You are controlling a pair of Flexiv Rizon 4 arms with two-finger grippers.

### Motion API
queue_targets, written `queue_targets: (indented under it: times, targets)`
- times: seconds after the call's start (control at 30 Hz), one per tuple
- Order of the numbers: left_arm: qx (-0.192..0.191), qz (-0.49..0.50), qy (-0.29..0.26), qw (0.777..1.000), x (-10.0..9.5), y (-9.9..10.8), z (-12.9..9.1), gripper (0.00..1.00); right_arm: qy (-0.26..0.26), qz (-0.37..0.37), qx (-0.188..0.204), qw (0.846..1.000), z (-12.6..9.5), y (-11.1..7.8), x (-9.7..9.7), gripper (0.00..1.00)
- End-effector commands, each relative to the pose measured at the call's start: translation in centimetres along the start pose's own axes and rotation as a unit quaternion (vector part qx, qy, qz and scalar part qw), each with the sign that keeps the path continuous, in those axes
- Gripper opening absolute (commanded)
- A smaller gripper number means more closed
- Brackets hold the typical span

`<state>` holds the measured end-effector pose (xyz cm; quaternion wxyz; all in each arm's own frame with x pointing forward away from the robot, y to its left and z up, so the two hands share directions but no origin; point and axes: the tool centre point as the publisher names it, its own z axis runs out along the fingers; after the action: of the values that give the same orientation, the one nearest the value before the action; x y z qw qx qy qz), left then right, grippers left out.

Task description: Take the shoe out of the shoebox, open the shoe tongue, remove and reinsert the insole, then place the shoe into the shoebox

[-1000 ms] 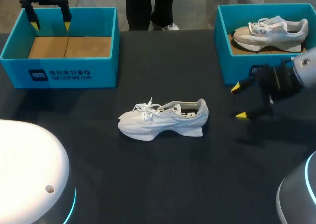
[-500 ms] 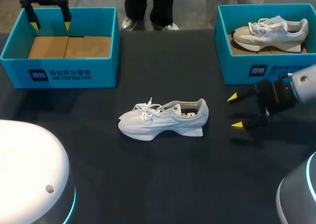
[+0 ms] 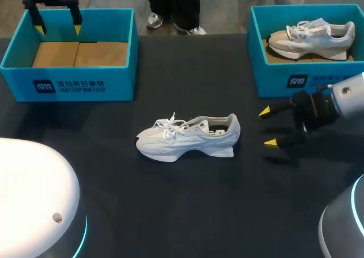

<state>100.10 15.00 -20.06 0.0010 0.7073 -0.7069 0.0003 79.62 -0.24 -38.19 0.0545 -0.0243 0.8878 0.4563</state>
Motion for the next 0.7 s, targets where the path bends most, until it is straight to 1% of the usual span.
queue_targets:
  times: [0.03,0.33,0.5,0.7]
  targets:
    - [0.0,0.0,0.0,1.0,0.0,0.0,0.0,1.0,0.0,0.0,0.001,1.0,0.1,0.1,0.0,1.0]
    - [0.0,0.0,0.0,1.0,0.0,0.0,0.0,1.0,0.0,0.0,0.001,1.0,0.1,0.1,0.0,1.0]
    - [0.0,0.0,0.0,1.0,0.0,0.0,0.0,1.0,-0.016,0.018,0.0,1.0,1.1,0.4,-0.3,1.0]
    - [0.0,0.0,0.0,1.0,0.0,0.0,0.0,1.0,-0.016,0.031,-0.006,0.999,3.0,1.2,-0.1,1.0]
